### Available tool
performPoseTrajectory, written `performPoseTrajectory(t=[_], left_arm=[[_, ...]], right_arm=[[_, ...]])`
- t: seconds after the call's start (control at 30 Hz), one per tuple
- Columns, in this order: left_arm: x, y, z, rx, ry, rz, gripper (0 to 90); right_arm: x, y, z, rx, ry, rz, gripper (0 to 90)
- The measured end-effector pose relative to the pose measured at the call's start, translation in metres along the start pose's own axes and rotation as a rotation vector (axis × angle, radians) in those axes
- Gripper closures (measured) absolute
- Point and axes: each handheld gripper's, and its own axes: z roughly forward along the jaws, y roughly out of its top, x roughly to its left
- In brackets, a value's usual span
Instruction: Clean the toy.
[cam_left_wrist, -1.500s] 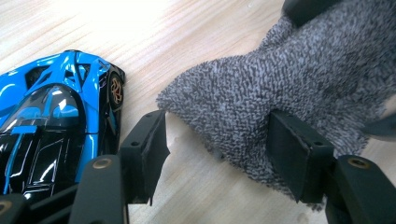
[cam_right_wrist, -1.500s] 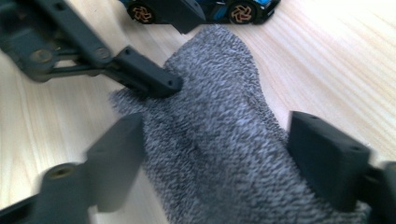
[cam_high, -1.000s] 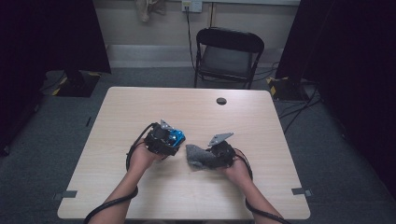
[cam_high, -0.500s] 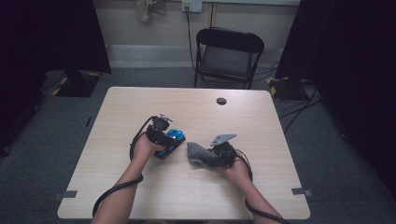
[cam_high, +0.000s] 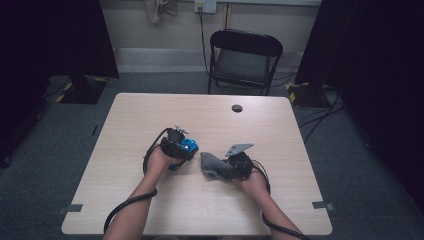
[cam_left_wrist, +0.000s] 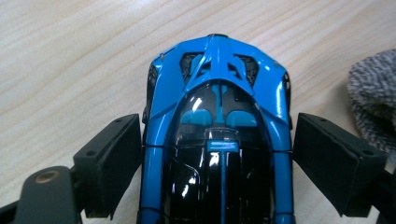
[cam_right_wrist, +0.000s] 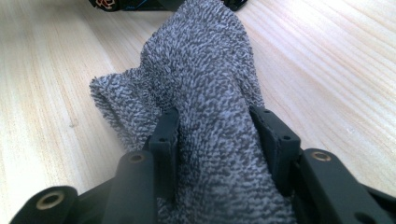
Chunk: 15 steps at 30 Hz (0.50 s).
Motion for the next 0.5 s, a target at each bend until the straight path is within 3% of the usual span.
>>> performPoseTrajectory(t=[0.07,0.23,0.5], left_arm=[[0.0007,0.0000,0.0011,0.006,0.002,-0.013,15.3],[0.0004,-0.0016,0.0029,0.012,0.013,0.006,14.8],[-0.0027,-0.0002,0.0021,0.006,0.021,0.017,23.9]], right_arm=[[-0.0002,-0.0007,-0.0001,-0.005,0.002,0.002,56.4],[-0.0005,-0.0011,0.0000,-0.008,0.003,0.004,56.9],[-0.0005,-0.0003,0.0001,-0.002,0.000,0.008,57.5]])
